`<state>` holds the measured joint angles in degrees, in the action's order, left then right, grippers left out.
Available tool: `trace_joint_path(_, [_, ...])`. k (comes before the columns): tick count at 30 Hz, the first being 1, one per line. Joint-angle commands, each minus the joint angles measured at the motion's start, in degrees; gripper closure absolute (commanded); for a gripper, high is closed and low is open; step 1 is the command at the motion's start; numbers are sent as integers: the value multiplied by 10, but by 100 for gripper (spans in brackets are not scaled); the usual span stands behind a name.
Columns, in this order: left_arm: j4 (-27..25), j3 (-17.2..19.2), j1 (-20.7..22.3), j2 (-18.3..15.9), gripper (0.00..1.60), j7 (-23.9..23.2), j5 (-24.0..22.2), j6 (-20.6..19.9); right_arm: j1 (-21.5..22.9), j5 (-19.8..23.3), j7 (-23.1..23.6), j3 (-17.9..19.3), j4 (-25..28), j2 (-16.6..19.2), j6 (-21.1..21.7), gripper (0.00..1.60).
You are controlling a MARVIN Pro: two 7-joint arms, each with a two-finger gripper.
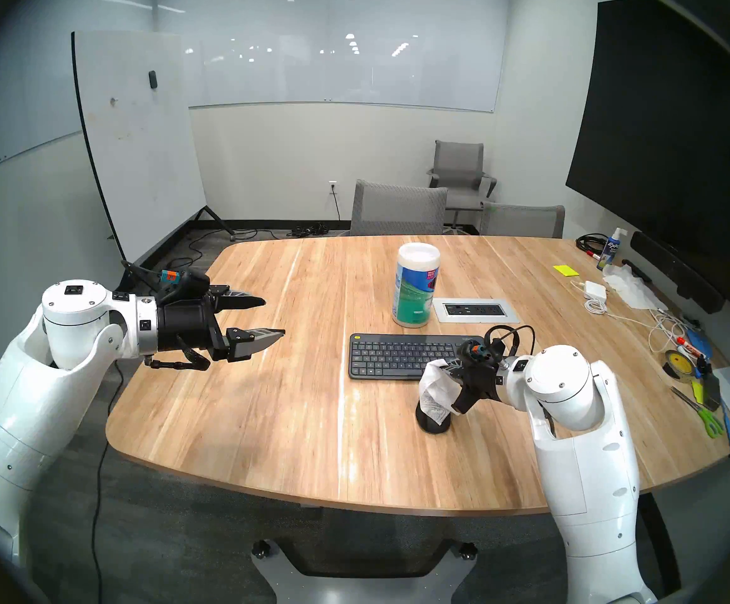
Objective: Wipe the keyboards and mice with a disinfecting wipe, then set the wipe down
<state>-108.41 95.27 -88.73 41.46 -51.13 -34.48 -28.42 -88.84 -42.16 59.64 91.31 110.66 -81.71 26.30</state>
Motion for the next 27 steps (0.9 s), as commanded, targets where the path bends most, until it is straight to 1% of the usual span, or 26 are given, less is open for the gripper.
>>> trace_joint_path(1, [-4, 6, 3, 1, 0, 0, -3, 0, 17, -14, -13, -31, 14, -22, 15, 160])
trace_joint_path(4, [-5, 6, 3, 1, 0, 0, -4, 0, 14, -21, -17, -41, 14, -24, 19, 160])
trace_joint_path(6, [-5, 6, 3, 1, 0, 0, -4, 0, 9, -26, -29, -48, 11, -31, 19, 160])
trace_joint_path(10, [-5, 6, 3, 1, 0, 0, -4, 0, 15, -30, -35, -56, 7, -40, 25, 160])
trace_joint_path(15, [-4, 5, 3, 1, 0, 0, -3, 0, 38, -32, -46, -65, -4, -62, 41, 160])
trace_joint_path(21, [-4, 5, 3, 0, 0, 0, -3, 1, 71, -39, -55, -75, -21, -81, 62, 160])
trace_joint_path(27, [-4, 5, 3, 1, 0, 0, -3, 1, 85, -42, -60, -73, -30, -85, 72, 160])
